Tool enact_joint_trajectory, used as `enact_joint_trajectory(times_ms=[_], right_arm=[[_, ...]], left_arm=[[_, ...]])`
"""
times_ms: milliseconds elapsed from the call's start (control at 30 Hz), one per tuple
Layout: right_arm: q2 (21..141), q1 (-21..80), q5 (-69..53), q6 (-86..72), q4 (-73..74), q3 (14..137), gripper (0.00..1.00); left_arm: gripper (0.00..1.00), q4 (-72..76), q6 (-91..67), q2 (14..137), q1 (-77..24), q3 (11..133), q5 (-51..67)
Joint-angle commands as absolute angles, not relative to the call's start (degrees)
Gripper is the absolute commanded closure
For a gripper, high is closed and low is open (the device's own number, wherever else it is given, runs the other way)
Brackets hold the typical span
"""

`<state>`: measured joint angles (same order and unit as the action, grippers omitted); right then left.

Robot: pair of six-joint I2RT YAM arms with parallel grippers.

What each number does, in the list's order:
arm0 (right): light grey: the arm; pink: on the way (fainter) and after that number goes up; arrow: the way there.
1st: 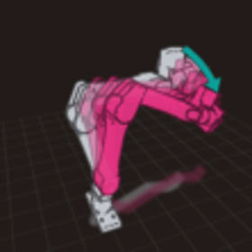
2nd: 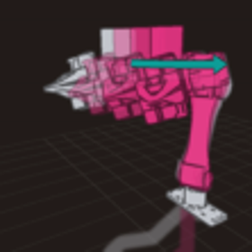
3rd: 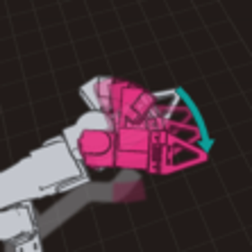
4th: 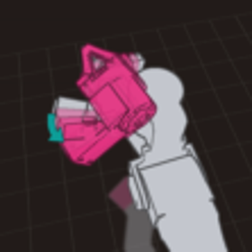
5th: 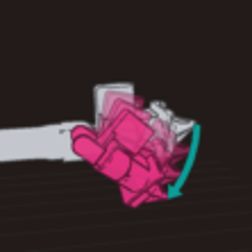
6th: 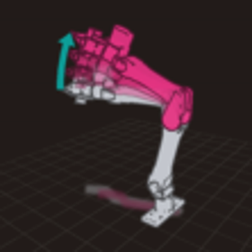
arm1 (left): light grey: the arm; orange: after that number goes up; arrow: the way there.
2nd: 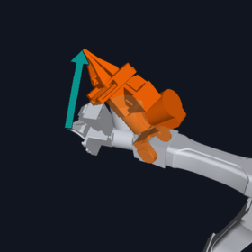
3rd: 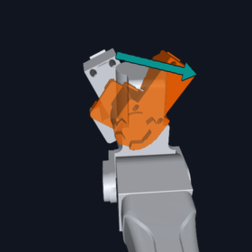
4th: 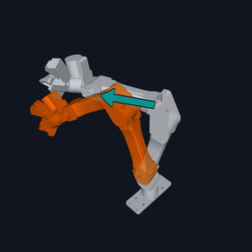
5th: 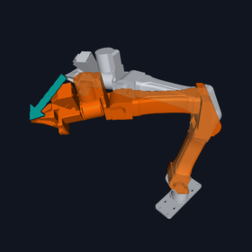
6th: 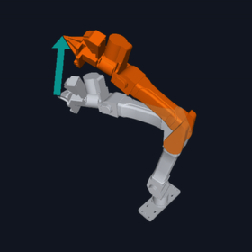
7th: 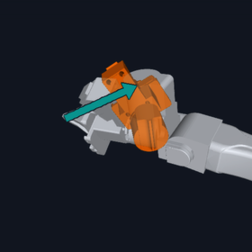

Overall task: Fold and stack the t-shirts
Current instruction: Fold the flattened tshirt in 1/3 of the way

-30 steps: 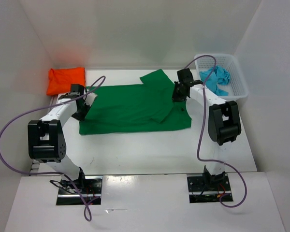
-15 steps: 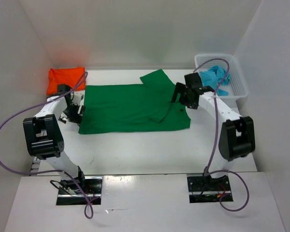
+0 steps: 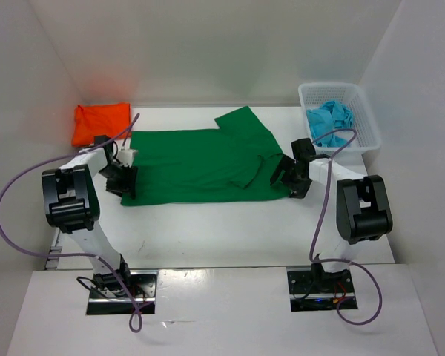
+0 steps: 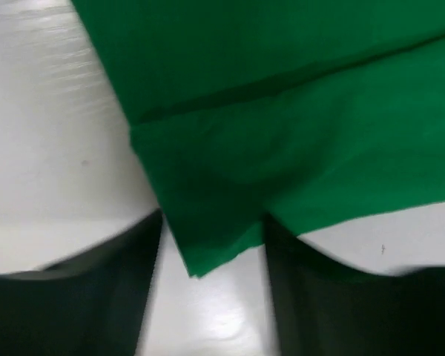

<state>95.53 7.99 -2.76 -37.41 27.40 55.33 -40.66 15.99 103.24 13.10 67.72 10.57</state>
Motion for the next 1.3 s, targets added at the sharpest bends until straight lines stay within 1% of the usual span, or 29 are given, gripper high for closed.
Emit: enact_joint_trajectory(times_ms=[0, 33, 67, 100, 133, 200, 333, 367, 500, 567, 600, 633, 667, 700, 733, 767, 800, 833, 867, 900, 933, 967, 1000, 1067, 1100, 1133, 1200, 1233, 1267], right_arm=[[96.59, 7.73, -6.94, -40.08, 21.45, 52.04, 0.11], [96.59, 7.13, -7.73, -40.08, 20.84, 51.34, 0.18], [96.59, 7.12, -8.34, -40.60, 20.22, 50.72, 0.30], [96.59, 6.42, -8.87, -40.61, 19.61, 50.10, 0.63], [96.59, 5.89, -8.88, -40.61, 19.60, 50.10, 0.79], [95.81, 5.89, -8.88, -40.61, 21.35, 50.10, 1.00], [89.49, 5.89, -10.11, -41.13, 27.49, 50.10, 1.00], [84.95, 5.89, -10.80, -41.13, 29.34, 50.10, 1.00], [75.34, 7.20, -12.30, -42.36, 43.10, 51.58, 1.00], [71.22, 7.91, -12.30, -43.41, 46.92, 51.07, 1.00], [69.89, 8.61, -12.30, -43.42, 48.33, 50.46, 0.99], [68.57, 8.61, -12.30, -44.29, 50.51, 48.71, 0.91], [67.25, 8.61, -12.30, -44.30, 51.41, 47.91, 0.79], [65.15, 8.61, -12.30, -44.82, 52.37, 47.12, 0.70], [64.26, 9.14, -12.83, -44.82, 53.17, 46.41, 0.61], [63.29, 9.66, -13.44, -45.78, 54.30, 46.41, 0.55], [61.89, 9.67, -12.66, -45.79, 55.53, 46.93, 0.46], [61.18, 9.67, -11.96, -46.31, 57.55, 47.63, 0.25], [60.48, 9.67, -11.95, -46.32, 58.70, 47.64, 0.22], [58.73, 9.67, -11.43, -46.32, 59.58, 48.42, 0.21], [57.67, 9.67, -11.43, -46.84, 60.81, 49.04, 0.15], [56.53, 9.67, -10.90, -48.15, 60.82, 49.04, 0.15], [54.43, 9.67, -10.90, -48.86, 60.82, 48.52, 0.15], [53.18, 10.28, -10.38, -51.58, 59.07, 46.42, 0.14], [52.39, 11.33, -10.37, -52.81, 58.19, 45.62, 0.12], [52.38, 11.86, -9.68, -55.26, 55.75, 44.92, 0.09], [50.90, 11.87, -8.09, -57.12, 53.01, 42.63, 0.09], [50.89, 11.87, -7.22, -57.82, 50.65, 41.93, 0.07], [50.89, 11.87, -5.90, -58.62, 49.32, 40.88, 0.07]], left_arm=[[0.47, -40.08, 16.44, 106.34, 13.27, 66.72, 13.97], [0.61, -40.08, 16.96, 107.04, 13.27, 66.71, 14.67], [0.66, -40.08, 16.96, 107.05, 13.27, 65.93, 14.68], [0.71, -40.08, 16.96, 107.57, 13.27, 65.92, 15.63], [0.85, -40.08, 17.66, 107.58, 13.27, 65.92, 15.64], [0.99, -40.08, 17.67, 107.58, 13.27, 65.92, 15.64], [1.00, -44.37, 20.12, 103.37, 13.27, 65.21, 14.16], [1.00, -46.12, 21.26, 100.84, 13.27, 65.21, 14.15], [1.00, -54.56, 22.50, 92.04, 14.15, 66.52, 8.90], [1.00, -57.20, 23.54, 89.57, 14.15, 67.24, 7.30], [1.00, -59.13, 23.55, 89.56, 14.15, 67.24, 6.25], [1.00, -59.93, 24.16, 89.56, 14.15, 67.24, 4.15], [0.95, -60.81, 24.17, 89.56, 14.15, 66.28, 3.17], [0.87, -62.13, 25.48, 89.56, 14.15, 65.40, 2.03], [0.69, -62.14, 25.49, 88.86, 14.15, 64.52, -0.68], [0.45, -62.75, 26.10, 88.34, 14.15, 63.55, -2.27], [0.23, -62.75, 26.10, 87.72, 14.15, 61.89, -4.03], [0.17, -62.75, 26.10, 86.32, 14.15, 61.88, -7.70], [0.13, -62.75, 26.10, 85.61, 14.15, 61.88, -9.30], [0.12, -62.14, 26.63, 85.00, 14.15, 64.40, -10.53], [0.07, -62.14, 26.63, 84.47, 14.15, 66.95, -11.24], [0.04, -62.14, 26.63, 84.46, 13.45, 70.28, -10.64], [0.03, -62.14, 27.33, 84.46, 10.23, 77.01, -8.98], [0.00, -60.57, 29.78, 82.63, 4.43, 81.81, -0.99], [0.00, -59.25, 31.71, 82.01, -4.22, 83.04, 1.03], [0.00, -55.06, 32.34, 81.39, -9.18, 83.06, 2.19], [0.00, -50.21, 32.95, 80.86, -20.07, 80.61, 1.33], [0.00, -44.36, 32.96, 80.86, -29.18, 78.77, 0.71], [0.00, -41.95, 33.74, 81.64, -33.01, 75.36, 1.23]])
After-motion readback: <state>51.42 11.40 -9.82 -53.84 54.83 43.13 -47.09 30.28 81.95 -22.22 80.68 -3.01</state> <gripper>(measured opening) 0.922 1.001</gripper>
